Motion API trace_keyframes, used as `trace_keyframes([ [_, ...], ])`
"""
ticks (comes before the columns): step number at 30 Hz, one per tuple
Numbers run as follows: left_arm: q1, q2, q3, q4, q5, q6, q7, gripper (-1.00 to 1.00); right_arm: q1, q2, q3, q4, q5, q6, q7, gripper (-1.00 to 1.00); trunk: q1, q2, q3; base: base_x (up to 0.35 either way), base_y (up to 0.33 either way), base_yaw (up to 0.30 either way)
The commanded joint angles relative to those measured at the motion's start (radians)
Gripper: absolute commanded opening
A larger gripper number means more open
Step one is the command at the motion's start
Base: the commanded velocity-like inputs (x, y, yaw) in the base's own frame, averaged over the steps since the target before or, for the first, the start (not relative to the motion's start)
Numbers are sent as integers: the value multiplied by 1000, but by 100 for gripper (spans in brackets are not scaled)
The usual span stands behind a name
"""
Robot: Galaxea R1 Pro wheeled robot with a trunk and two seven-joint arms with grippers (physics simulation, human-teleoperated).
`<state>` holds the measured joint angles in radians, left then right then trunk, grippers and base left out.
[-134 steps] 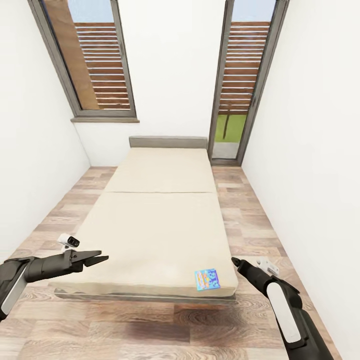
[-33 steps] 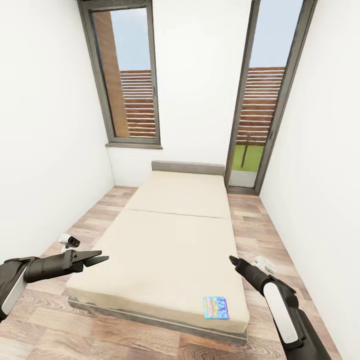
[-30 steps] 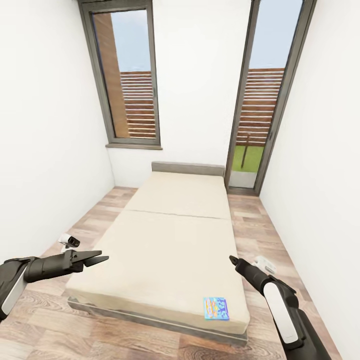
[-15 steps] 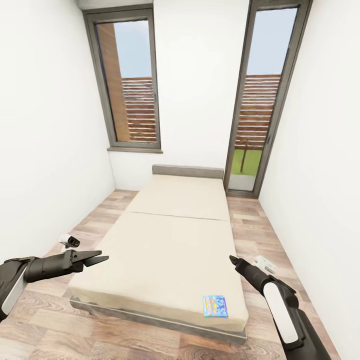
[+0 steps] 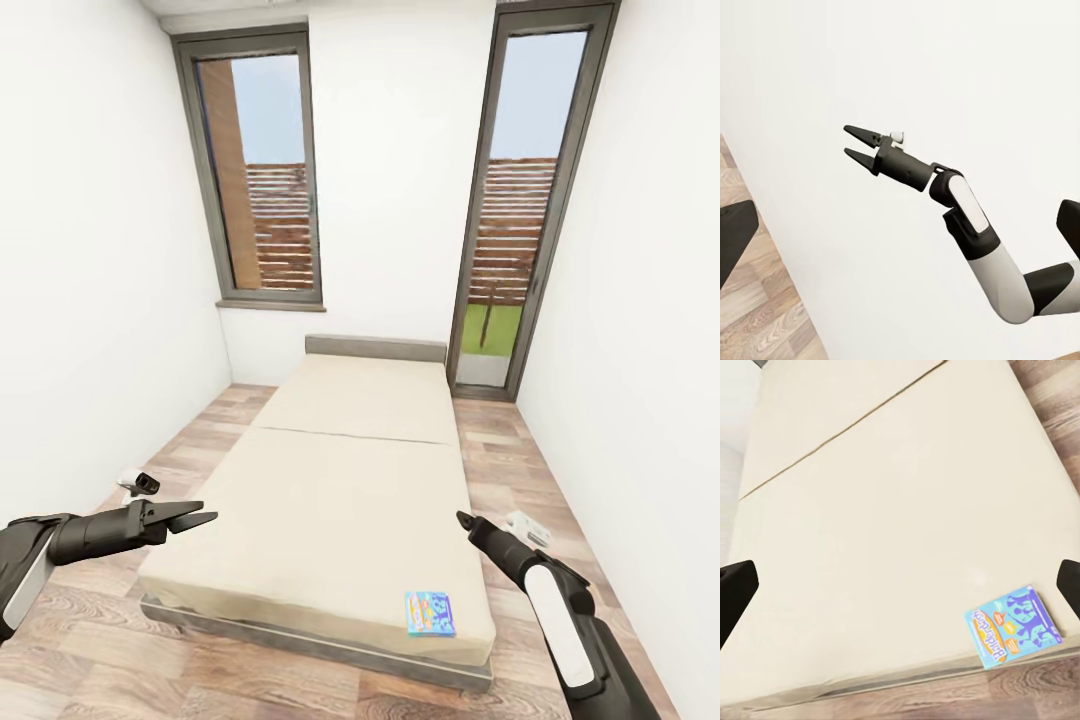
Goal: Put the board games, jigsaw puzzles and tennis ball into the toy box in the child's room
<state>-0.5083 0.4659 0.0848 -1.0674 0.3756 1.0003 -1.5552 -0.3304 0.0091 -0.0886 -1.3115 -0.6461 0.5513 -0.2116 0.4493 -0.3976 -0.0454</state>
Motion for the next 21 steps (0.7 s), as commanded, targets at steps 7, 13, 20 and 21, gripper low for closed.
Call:
trace_keyframes([
  [7, -1, 1, 0, 0, 0, 11, -4, 100, -1, 2, 0, -11, -10, 4, -8, 100, 1, -2, -2, 0, 0, 0],
  [13, -7, -5, 5, 6, -6, 5, -9, 100, -7, 11, 4, -29, -18, 11, -14, 100, 1, -2, -2, 0, 0, 0],
  [20, -45, -44, 44, 46, -30, -34, -6, 100, -23, 50, 43, -57, -37, 36, -53, 100, 1, -2, -2, 0, 0, 0],
  [21, -39, -50, 43, 40, -24, -28, -1, 100, -18, 56, 37, -51, -32, 30, -47, 100, 1, -2, -2, 0, 0, 0],
])
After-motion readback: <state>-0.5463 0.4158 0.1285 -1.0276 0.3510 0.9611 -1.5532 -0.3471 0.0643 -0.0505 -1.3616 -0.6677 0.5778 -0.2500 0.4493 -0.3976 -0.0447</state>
